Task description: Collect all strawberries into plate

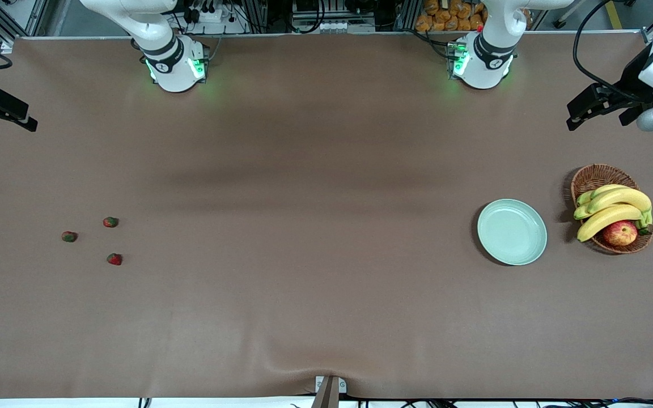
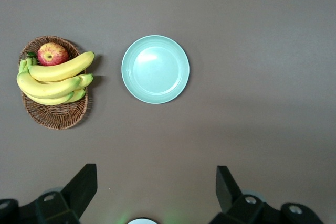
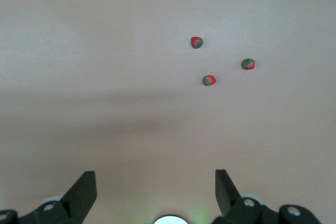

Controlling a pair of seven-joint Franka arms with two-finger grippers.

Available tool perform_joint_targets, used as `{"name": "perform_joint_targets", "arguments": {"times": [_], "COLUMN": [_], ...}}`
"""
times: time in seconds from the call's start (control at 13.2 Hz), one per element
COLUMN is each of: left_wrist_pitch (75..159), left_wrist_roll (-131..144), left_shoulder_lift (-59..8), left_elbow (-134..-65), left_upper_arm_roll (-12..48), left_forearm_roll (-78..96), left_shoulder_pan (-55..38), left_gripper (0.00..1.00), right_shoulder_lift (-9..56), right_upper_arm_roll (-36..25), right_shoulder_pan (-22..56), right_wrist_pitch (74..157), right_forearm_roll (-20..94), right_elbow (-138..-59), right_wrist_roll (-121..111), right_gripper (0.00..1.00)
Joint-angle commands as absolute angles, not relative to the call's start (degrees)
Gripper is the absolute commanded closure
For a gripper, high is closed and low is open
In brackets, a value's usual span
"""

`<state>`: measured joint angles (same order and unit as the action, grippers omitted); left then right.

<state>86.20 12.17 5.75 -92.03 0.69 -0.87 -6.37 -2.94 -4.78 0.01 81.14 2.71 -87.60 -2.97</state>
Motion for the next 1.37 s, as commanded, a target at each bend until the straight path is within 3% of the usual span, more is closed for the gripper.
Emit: {"name": "perform_joint_targets", "arguments": {"times": [0.0, 1.29], "left_wrist_pitch": [84.6, 81.2], "left_wrist_roll": [10.8, 11.2], "left_shoulder_lift": [5.1, 6.0], "left_elbow": [-90.3, -90.1], "left_upper_arm_roll": [0.5, 0.5], "left_forearm_roll": [0.3, 0.4], "left_shoulder_pan": [-6.2, -6.2], "left_gripper": [0.00, 0.00], "right_shoulder_lift": [-3.1, -1.9], "right_upper_arm_roll": [-6.2, -6.1], "right_shoulder_pan": [1.5, 0.7], "right_wrist_pitch": [80.6, 81.4], "right_forearm_roll": [3.1, 3.1], "right_elbow": [-87.4, -88.8], "right_wrist_roll": [-1.9, -2.1], "right_gripper": [0.00, 0.00]}}
